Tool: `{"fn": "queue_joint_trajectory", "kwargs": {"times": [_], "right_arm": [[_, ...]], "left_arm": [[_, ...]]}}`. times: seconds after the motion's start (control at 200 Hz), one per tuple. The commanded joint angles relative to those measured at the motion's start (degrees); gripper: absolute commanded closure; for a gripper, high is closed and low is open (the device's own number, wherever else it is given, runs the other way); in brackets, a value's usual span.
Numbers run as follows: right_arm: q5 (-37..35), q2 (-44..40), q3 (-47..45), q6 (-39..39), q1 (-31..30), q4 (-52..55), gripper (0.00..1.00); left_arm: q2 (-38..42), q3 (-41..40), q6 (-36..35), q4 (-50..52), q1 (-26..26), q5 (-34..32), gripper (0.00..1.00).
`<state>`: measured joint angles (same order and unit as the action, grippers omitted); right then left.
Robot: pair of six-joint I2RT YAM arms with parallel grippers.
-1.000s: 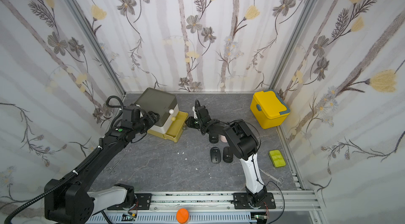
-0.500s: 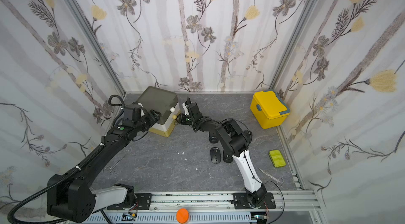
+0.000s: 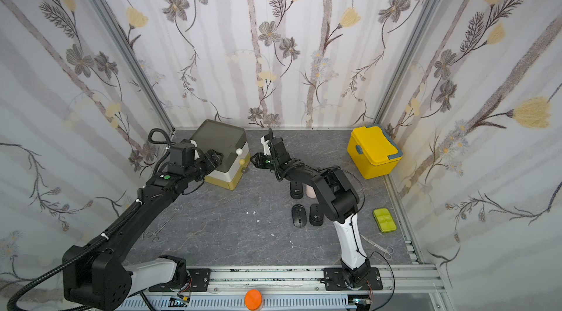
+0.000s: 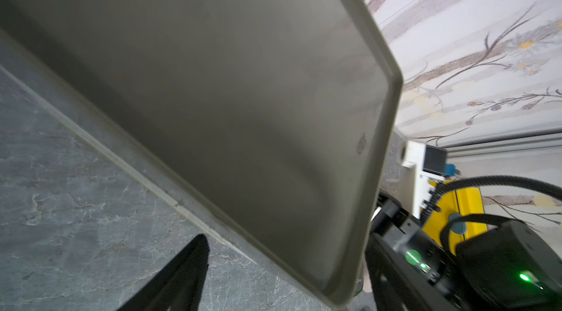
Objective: Take the mice out of the drawer
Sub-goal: Reset both arms
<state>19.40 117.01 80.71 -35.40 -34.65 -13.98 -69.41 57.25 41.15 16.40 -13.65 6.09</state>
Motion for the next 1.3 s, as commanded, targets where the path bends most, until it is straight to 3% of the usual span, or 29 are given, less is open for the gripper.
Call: {"fn": "queue_joint_trajectory", "kwargs": {"times": [0.0,0.095,0.27,0.395,0.505,0.749,0.884,1.059,1.169,1.249,1.294], "right_arm": [[-5.4,-8.4,-5.7,4.7,1.7,3.4,0.65],[-11.8,-18.6,-12.9,8.4,4.3,6.6,0.54],[-32.4,-36.9,-25.4,15.0,9.6,11.9,0.27],[-48.0,-43.8,-34.5,19.3,14.7,8.9,0.08],[-48.4,-45.2,-44.3,21.2,22.5,-1.3,0.0],[-42.2,-41.6,-57.8,27.2,32.1,-26.3,0.01],[-34.0,-38.1,-63.2,27.8,34.9,-40.6,0.01],[-27.0,-33.8,-63.2,31.4,34.3,-46.0,0.01],[-25.5,-30.1,-70.4,32.7,33.6,-64.5,0.01],[-26.0,-31.7,-67.7,32.4,33.8,-56.2,0.01],[-26.1,-31.1,-68.5,32.6,33.7,-58.8,0.01]], "left_arm": [[3.1,1.8,-4.4,3.0,0.1,-5.9,0.1],[7.7,1.1,-7.4,4.5,0.2,-13.3,0.0],[15.6,-9.5,-7.9,3.5,0.8,-31.5,0.0],[17.9,-21.4,-7.2,-5.8,0.9,-43.0,0.0],[17.9,-29.8,-12.5,-20.7,1.2,-47.9,0.0],[11.1,-42.7,-25.6,-51.5,6.4,-42.1,0.0],[4.9,-50.3,-29.9,-71.2,10.6,-32.9,0.0],[-1.5,-49.0,-33.1,-79.2,11.5,-22.6,0.0],[-6.8,-50.1,-34.9,-89.9,11.5,-20.1,0.0],[-10.6,-47.9,-36.7,-90.6,11.4,-18.7,0.0],[-12.7,-46.9,-36.3,-91.3,11.6,-19.3,0.0]]}}
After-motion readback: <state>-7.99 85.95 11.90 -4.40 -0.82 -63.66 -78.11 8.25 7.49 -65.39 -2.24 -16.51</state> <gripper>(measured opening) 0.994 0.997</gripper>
